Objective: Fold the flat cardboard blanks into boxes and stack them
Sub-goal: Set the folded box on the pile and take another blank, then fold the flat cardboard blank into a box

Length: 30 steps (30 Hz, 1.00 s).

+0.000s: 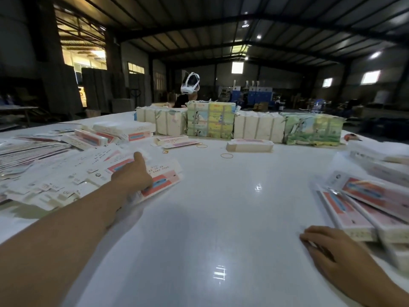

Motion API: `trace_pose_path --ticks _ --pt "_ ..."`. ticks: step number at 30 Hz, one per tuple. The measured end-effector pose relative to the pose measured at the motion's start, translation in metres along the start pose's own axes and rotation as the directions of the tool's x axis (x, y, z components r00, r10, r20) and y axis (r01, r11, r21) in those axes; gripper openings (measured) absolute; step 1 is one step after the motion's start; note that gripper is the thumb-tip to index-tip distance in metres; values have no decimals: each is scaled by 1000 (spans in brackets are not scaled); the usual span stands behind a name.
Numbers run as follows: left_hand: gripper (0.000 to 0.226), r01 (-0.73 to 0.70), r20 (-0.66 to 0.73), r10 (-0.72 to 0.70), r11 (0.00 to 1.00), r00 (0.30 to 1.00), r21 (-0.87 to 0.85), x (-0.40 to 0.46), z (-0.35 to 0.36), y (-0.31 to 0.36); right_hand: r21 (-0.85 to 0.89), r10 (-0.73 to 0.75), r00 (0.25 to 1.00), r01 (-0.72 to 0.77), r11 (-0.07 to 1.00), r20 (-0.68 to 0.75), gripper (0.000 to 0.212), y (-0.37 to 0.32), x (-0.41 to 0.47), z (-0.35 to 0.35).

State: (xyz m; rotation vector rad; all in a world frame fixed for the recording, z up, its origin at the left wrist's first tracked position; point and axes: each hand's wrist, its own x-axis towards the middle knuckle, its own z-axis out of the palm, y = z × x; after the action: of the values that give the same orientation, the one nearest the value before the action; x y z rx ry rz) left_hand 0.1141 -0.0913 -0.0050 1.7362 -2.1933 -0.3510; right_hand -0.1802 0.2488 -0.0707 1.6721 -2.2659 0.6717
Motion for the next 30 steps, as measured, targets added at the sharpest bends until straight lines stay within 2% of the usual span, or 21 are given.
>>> trace_pose_path --ticks 2,3,4,5,6,8,9,10,13,16,18,20,22,23,24,26,28,30 --pt "54 -142 77 152 982 985 -127 -23 -3 31 95 68 998 -67 993 -5 23 0 -1 -2" --pt "49 -221 118 244 959 963 -176 -38 -3 50 213 152 988 -140 967 -41 25 -2 -1 -3" --pt "46 -298 156 334 929 929 -217 -55 0 69 402 283 958 -240 884 -52 26 -5 -1 -7" --pt "43 -367 193 421 892 886 -263 -73 4 88 625 423 906 -328 708 -4 26 -9 2 -12" --pt "41 -421 232 497 853 836 -309 -92 9 104 789 526 844 -391 474 103 26 -12 4 -18" --pt "42 -500 298 608 785 736 -365 -129 24 129 889 551 757 -455 58 352 30 -12 6 -29" --pt "44 -525 326 640 763 696 -376 -145 34 137 880 517 736 -469 -77 438 29 -12 4 -32" --pt "47 -534 349 654 753 671 -385 -158 45 141 873 473 747 -476 -108 467 25 -11 0 -34" --pt "59 -557 360 663 748 656 -361 -184 69 138 869 419 812 -485 94 407 16 -13 -11 -32" --pt "92 -682 280 695 714 662 -159 -198 76 136 844 414 839 -476 246 353 11 -17 -11 -26" --pt "107 -737 235 733 670 639 -88 -208 78 143 838 400 861 -450 309 315 13 -23 -11 -25" --pt "104 -763 191 750 647 634 -9 -217 82 154 852 412 874 -406 331 257 20 -27 -13 -24" --pt "98 -744 120 736 667 667 45 -216 82 164 855 465 867 -369 365 176 39 -24 -14 -25" --pt "95 -727 82 723 684 686 56 -212 80 168 819 491 865 -356 450 106 48 -21 -14 -27" --pt "93 -712 46 710 699 702 63 -208 77 171 738 484 875 -341 583 22 48 -17 -13 -28" --pt "88 -682 -13 684 729 730 68 -202 73 175 516 381 921 -290 806 -78 37 -14 -14 -27" --pt "87 -650 -70 655 756 752 81 -205 77 173 393 296 954 -257 883 -40 35 -16 -16 -23" --pt "87 -622 -116 632 775 766 113 -212 83 169 348 272 962 -255 902 2 36 -19 -17 -20"
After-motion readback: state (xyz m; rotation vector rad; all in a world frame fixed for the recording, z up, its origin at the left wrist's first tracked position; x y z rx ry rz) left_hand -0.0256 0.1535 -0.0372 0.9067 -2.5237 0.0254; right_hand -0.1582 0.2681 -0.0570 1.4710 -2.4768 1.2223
